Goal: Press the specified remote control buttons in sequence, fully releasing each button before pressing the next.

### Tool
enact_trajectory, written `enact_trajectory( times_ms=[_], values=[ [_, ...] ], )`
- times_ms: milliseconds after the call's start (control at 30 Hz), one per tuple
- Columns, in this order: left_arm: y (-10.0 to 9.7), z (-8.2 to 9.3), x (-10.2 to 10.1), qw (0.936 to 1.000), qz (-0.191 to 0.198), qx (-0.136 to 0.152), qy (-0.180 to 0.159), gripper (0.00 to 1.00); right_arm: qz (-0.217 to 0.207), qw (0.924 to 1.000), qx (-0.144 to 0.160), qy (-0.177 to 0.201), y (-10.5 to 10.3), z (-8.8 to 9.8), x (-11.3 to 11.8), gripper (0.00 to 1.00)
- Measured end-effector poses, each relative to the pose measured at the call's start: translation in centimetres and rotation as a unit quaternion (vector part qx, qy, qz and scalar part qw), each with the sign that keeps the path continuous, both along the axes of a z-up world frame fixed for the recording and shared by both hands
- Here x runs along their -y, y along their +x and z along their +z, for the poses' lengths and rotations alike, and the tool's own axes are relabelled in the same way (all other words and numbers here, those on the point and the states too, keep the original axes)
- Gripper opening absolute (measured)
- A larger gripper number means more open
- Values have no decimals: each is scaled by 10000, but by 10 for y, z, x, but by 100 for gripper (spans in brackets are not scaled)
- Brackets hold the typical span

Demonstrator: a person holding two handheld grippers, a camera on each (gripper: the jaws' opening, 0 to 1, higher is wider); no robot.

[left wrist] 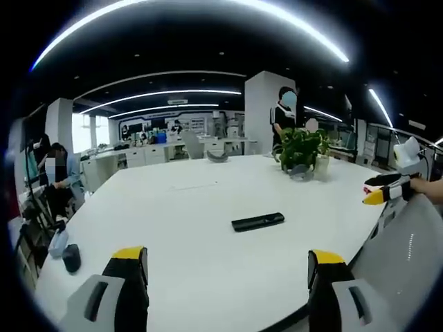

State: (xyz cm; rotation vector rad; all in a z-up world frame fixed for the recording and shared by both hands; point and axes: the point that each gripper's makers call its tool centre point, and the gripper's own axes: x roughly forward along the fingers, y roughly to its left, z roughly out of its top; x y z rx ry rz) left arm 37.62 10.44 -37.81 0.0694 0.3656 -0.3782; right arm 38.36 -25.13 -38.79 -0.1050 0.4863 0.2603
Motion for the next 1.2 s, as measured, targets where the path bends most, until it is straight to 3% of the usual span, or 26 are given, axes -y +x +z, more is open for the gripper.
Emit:
enact_trajectory(
  times_ms=[267, 500, 833, 967, 1200],
  values=[
    [-2, -2, 5, 9998, -164, -71, 28, 100, 29, 9999, -71, -77, -2, -2, -4, 100],
    [-1, 1, -2, 10000, -2, 8, 39, 100, 135, 9997, -137, -151, -4, -3, -9, 100],
    [0, 4, -6, 9998, 147, 72, 72, 100, 203, 9991, -362, 55, -3, -12, -7, 100],
    [1, 6, -11, 9994, 231, 166, 220, 100, 336, 9984, -464, 9, -5, -16, -11, 98],
    [2, 9, -11, 9994, 255, 208, 133, 100, 655, 9963, -541, -143, -7, -15, -19, 95]
  ],
)
